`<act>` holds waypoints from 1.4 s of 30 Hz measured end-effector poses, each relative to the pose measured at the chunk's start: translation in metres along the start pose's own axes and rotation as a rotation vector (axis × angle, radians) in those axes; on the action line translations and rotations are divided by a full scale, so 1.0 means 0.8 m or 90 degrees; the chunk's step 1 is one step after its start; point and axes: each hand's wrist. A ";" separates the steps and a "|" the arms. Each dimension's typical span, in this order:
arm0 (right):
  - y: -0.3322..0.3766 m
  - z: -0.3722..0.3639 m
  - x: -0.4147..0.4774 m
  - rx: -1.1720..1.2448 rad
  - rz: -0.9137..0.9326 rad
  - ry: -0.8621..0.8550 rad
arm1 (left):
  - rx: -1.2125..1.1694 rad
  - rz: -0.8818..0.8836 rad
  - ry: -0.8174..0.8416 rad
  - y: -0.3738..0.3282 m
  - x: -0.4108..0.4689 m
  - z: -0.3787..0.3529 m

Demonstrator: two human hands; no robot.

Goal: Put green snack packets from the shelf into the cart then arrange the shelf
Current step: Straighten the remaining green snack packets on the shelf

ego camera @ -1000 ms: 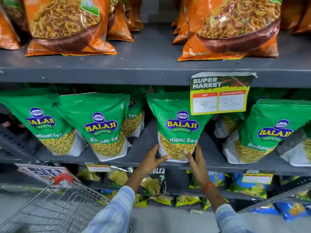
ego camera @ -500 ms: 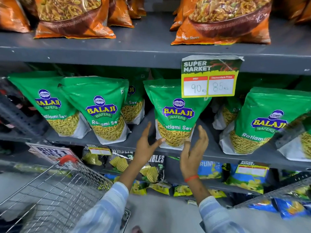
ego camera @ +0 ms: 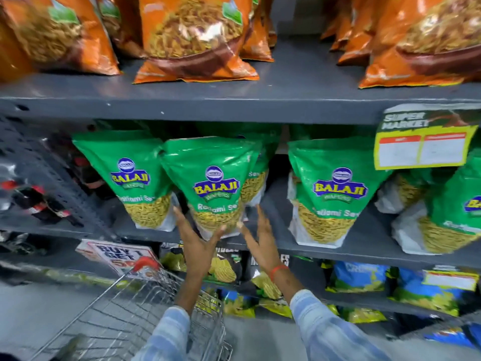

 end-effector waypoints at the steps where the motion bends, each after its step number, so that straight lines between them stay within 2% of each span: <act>1: 0.001 -0.008 0.006 0.010 -0.023 0.047 | -0.014 0.033 0.047 0.011 0.007 0.010; 3: 0.005 -0.019 0.013 0.040 -0.018 0.074 | 0.008 0.105 0.144 0.030 0.021 0.025; 5: 0.005 -0.026 0.016 0.030 -0.011 0.045 | 0.053 0.145 0.197 0.043 0.030 0.033; 9: -0.011 -0.023 0.008 -0.049 -0.030 -0.031 | 0.018 0.176 0.299 0.048 0.038 0.033; 12: -0.014 -0.018 -0.003 -0.037 -0.019 -0.081 | 0.021 0.169 0.338 0.043 0.043 0.023; 18: -0.013 -0.015 0.000 -0.023 -0.036 -0.076 | 0.001 0.158 0.325 0.041 0.045 0.012; 23: -0.014 -0.017 0.000 0.049 -0.040 -0.078 | -0.009 0.159 0.289 0.040 0.041 0.007; 26: -0.011 -0.028 -0.007 0.040 -0.046 -0.149 | -0.010 0.147 0.287 0.037 0.040 0.010; 29: 0.016 -0.035 -0.024 -0.032 0.069 -0.323 | -0.016 0.089 0.235 0.031 0.032 0.022; 32: 0.054 -0.041 -0.035 -0.065 0.251 -0.394 | 0.066 -0.049 0.110 0.018 0.020 0.044; 34: 0.078 -0.051 -0.035 -0.075 0.357 -0.372 | 0.135 -0.113 0.000 0.014 0.016 0.060; 37: 0.106 -0.079 -0.022 -0.075 0.425 -0.296 | 0.160 -0.088 -0.142 0.021 0.029 0.088; 40: 0.112 -0.114 0.004 -0.103 0.348 -0.153 | 0.122 -0.041 -0.159 0.040 0.055 0.116; 42: 0.109 -0.141 0.027 -0.108 0.268 -0.040 | 0.054 0.033 -0.128 0.057 0.073 0.137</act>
Point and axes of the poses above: each hand's wrist, its own x-axis towards the middle knuckle, its own z-axis out of the back of the hand, y = z × x, and after that the axes turned 10 degrees about -x, right-handed
